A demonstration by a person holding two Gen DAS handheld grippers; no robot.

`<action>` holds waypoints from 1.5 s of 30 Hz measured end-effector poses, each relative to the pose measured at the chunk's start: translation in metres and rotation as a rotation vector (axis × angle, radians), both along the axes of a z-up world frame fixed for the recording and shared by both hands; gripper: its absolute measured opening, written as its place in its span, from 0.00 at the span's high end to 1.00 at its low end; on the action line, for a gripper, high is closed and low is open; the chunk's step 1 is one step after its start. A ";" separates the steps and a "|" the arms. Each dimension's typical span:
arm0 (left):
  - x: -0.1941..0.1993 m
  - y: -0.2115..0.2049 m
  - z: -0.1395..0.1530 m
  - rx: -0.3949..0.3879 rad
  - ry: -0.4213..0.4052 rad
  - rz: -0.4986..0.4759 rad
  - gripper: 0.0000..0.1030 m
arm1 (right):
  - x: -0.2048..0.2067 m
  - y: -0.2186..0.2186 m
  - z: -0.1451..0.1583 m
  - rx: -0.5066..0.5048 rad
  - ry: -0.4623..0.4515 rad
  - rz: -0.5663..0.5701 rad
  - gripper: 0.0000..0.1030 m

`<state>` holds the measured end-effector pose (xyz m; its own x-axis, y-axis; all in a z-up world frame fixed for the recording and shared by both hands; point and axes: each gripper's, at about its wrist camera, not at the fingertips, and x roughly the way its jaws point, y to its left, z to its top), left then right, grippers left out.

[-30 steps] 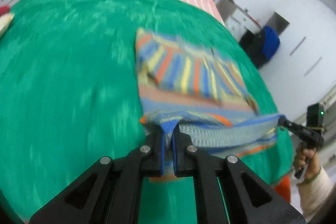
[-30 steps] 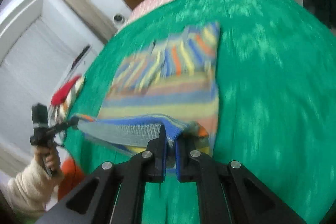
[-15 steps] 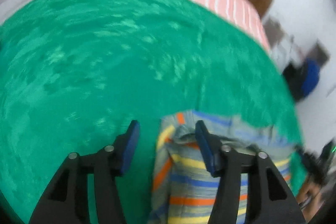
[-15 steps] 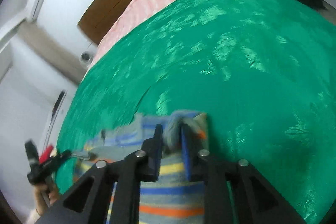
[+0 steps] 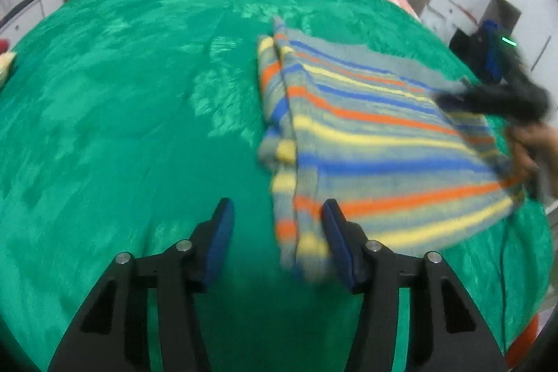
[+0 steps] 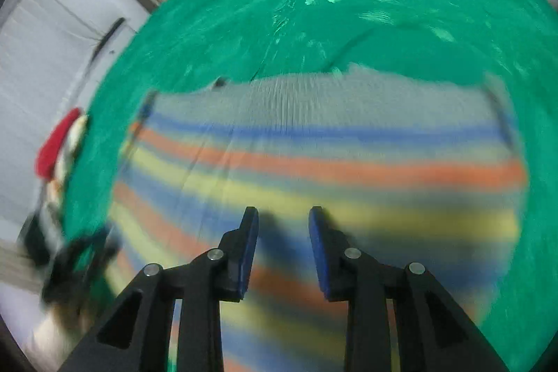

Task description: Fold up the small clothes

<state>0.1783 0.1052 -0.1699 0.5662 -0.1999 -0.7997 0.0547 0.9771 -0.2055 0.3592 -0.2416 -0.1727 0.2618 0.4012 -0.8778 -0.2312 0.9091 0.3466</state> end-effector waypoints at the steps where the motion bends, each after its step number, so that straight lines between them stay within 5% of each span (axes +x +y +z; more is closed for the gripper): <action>1: -0.011 0.006 0.003 -0.004 -0.001 0.013 0.46 | 0.015 0.008 -0.002 -0.033 -0.054 -0.055 0.70; 5: -0.036 0.024 0.013 -0.030 -0.045 0.042 0.29 | 0.020 0.013 0.009 0.053 -0.136 -0.211 0.70; 9: -0.035 0.012 0.020 -0.024 -0.098 0.027 0.15 | -0.043 0.032 0.042 0.064 -0.205 -0.013 0.67; 13: -0.016 0.001 0.006 0.039 -0.049 0.084 0.15 | -0.122 -0.001 0.049 -0.017 -0.275 0.050 0.44; 16: -0.020 0.008 -0.006 0.054 0.011 0.121 0.15 | -0.162 -0.050 0.017 -0.115 -0.201 -0.026 0.44; 18: -0.039 0.016 0.004 0.046 0.014 0.121 0.15 | -0.196 -0.096 0.001 -0.052 -0.144 -0.123 0.55; 23: -0.081 0.029 0.026 0.072 -0.044 0.150 0.07 | -0.288 -0.148 0.019 -0.074 -0.255 -0.296 0.51; 26: -0.092 0.028 0.018 0.063 -0.089 0.186 0.06 | -0.324 -0.154 0.022 -0.060 -0.323 -0.358 0.41; 31: -0.099 0.014 -0.025 0.138 -0.132 0.170 0.03 | -0.344 -0.155 -0.002 -0.061 -0.372 -0.406 0.39; 33: -0.108 0.012 -0.028 0.141 -0.198 0.167 0.01 | -0.348 -0.153 -0.008 -0.070 -0.422 -0.406 0.39; 39: -0.111 0.014 -0.027 0.132 -0.211 0.169 0.01 | -0.349 -0.138 -0.016 -0.142 -0.494 -0.352 0.22; 45: -0.113 0.013 -0.028 0.129 -0.222 0.169 0.01 | -0.350 -0.136 -0.020 -0.138 -0.521 -0.340 0.19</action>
<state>0.0656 0.1182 -0.1975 0.7465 0.0069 -0.6654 -0.0810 0.9935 -0.0805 0.0090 -0.3779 -0.1923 0.7609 0.1130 -0.6389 -0.0286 0.9896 0.1409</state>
